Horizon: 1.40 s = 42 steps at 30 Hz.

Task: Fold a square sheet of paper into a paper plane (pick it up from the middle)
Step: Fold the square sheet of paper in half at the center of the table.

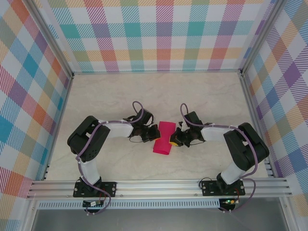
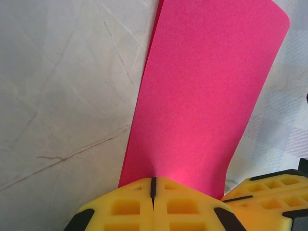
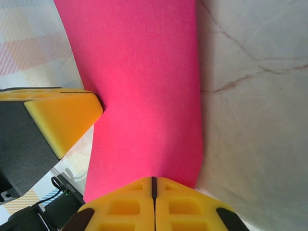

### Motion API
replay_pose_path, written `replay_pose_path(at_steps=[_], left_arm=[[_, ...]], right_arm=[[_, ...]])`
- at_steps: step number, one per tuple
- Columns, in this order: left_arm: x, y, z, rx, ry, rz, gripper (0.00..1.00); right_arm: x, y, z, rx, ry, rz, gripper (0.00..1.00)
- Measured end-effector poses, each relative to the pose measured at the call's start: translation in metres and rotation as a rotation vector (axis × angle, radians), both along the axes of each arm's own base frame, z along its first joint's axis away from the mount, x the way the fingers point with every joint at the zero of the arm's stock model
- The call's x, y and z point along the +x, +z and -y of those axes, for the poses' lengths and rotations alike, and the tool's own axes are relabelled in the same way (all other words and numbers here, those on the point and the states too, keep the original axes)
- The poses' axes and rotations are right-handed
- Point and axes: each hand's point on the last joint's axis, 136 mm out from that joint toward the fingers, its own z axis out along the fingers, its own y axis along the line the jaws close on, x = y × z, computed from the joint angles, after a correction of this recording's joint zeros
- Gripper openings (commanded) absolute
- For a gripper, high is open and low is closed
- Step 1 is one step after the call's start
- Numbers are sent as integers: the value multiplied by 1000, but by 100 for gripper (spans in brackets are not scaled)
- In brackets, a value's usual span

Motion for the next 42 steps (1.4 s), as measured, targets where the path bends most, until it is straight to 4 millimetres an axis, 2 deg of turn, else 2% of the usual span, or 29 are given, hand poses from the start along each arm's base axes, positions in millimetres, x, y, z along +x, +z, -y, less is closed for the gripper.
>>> replay_pose_path(at_steps=[5,11,16,23,32,42], left_arm=[[0,0,0,0,3,-3,2],[0,0,0,-1,5,-5,2],[0,0,0,-1,6,-5,2],[0,0,0,-2,6,-4,2],[0,-1,0,0,6,-6,2],[0,-1,0,-1,8,-8,2]], right_arm=[[-4,-1,-1,-3,14,-4,6],[-14,-12,7,-46,29,-18,6],[-15,-11,5,-44,48,12,7],[-27,6,-3,-14,93,76,8],[-41,-13,1,-53,113,30,8],[-48,-6,-5,-51,153,60,9]])
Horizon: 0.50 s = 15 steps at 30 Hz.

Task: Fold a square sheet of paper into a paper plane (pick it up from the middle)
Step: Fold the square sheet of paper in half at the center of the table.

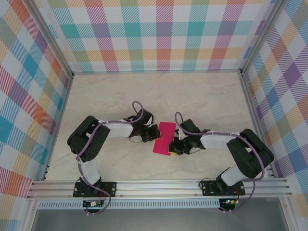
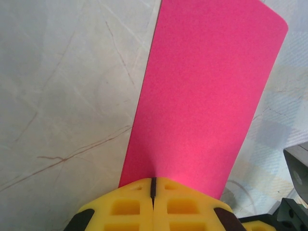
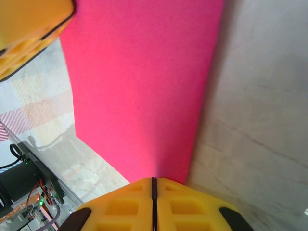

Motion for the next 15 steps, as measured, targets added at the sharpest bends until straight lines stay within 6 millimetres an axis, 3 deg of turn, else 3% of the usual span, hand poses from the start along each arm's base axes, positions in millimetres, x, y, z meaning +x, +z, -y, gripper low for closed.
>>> replay_pose_path(at_steps=[15], left_arm=[[0,0,0,0,0,-1,2]], right_arm=[[-6,-7,3,-32,15,-14,9]])
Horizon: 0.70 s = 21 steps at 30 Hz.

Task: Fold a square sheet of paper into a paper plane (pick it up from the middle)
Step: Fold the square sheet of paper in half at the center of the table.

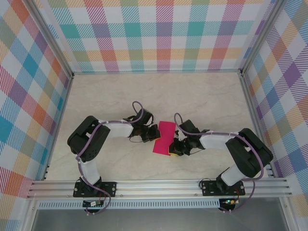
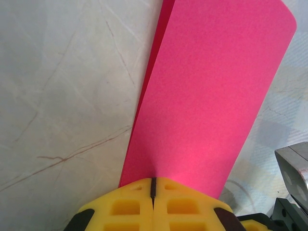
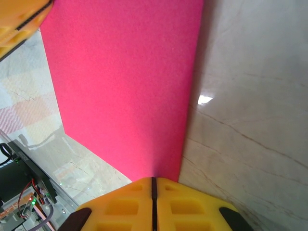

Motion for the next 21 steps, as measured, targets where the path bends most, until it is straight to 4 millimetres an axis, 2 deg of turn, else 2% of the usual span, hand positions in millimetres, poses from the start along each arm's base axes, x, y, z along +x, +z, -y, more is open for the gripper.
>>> replay_pose_path(at_steps=[16,21], left_arm=[[0,0,0,0,-1,-1,2],[2,4,1,-1,-7,7,5]], right_arm=[[-4,2,1,-25,18,14,8],[18,22,-4,-27,-11,107,8]])
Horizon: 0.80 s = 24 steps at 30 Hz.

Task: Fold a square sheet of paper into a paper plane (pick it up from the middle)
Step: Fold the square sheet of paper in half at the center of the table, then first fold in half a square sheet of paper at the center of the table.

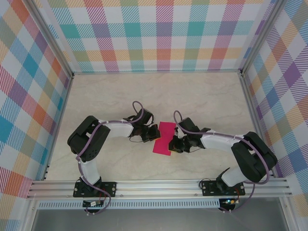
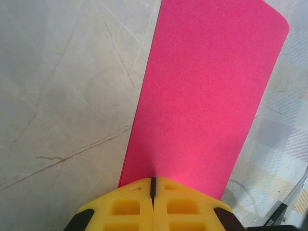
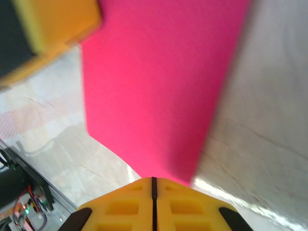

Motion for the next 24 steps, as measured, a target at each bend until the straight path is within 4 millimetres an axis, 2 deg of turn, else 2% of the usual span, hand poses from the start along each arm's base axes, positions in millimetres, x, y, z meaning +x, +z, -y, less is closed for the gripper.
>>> replay_pose_path(at_steps=[3,5,9,14,18,24], left_arm=[[0,2,0,17,-11,2,8],[1,3,1,32,-21,9,9],[1,3,-2,61,-29,11,12],[1,6,-5,78,-23,14,17],[1,15,-18,108,16,47,18],[-12,27,-46,130,107,87,17]], right_arm=[[15,7,-5,-4,-18,47,7],[21,2,-7,-17,-25,50,7],[19,-20,-3,-63,-32,5,7],[21,-22,-6,-55,-42,3,8],[24,-23,-13,-35,-54,-5,8],[32,-22,-41,11,-77,-20,8]])
